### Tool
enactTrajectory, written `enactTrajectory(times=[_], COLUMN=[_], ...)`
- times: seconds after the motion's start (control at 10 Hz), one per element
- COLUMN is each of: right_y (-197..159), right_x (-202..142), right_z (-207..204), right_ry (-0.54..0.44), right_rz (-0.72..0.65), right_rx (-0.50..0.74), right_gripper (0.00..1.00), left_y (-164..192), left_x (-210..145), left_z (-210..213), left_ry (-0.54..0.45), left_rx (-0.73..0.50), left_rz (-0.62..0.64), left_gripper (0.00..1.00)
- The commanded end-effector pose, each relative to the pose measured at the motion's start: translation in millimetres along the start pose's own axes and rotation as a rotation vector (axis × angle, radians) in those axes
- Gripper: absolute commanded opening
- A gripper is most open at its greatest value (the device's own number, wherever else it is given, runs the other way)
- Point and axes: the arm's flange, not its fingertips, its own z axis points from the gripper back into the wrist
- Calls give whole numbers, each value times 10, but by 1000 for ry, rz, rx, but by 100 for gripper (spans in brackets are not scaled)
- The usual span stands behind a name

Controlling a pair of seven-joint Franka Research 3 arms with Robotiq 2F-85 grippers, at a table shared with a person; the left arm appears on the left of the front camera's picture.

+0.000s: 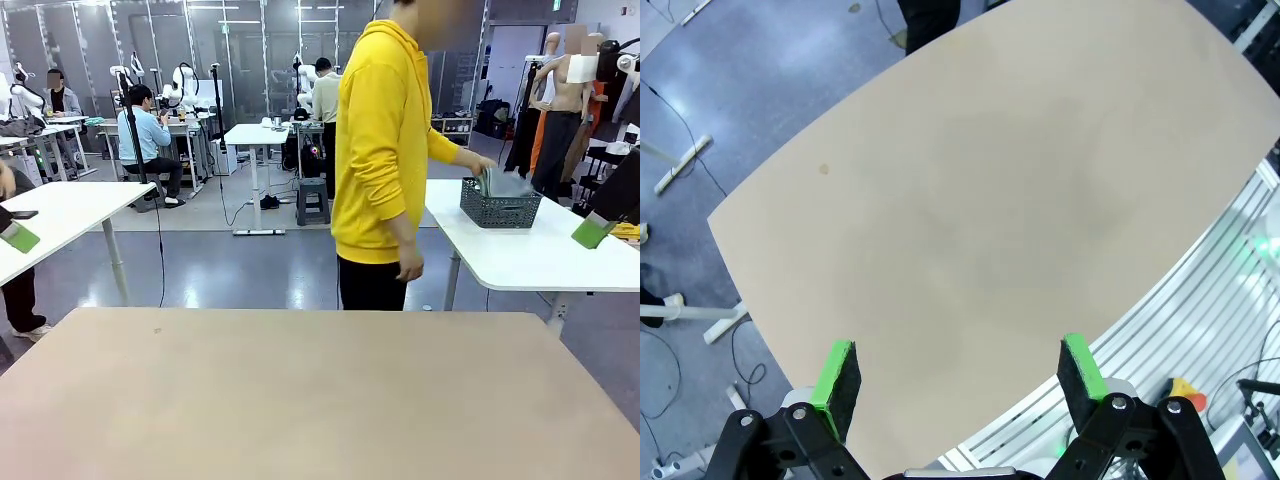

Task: Fold the towels and place them in the basket.
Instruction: Stack the folded Towel with hook on the right side of the table.

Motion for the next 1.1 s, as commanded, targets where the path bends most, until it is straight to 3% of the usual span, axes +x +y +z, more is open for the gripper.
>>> enactTrajectory(times=[0.0,1.0], right_y=[-15,-15], right_x=[-20,-20], right_z=[-16,-16], right_ry=[-10,-10], right_rz=[6,6], right_rx=[-2,-2], right_gripper=[100,100], left_y=[2,2], left_x=[32,32], left_z=[18,18], left_ry=[1,1], left_rx=[3,3], left_rz=[-2,-2], left_gripper=[100,100])
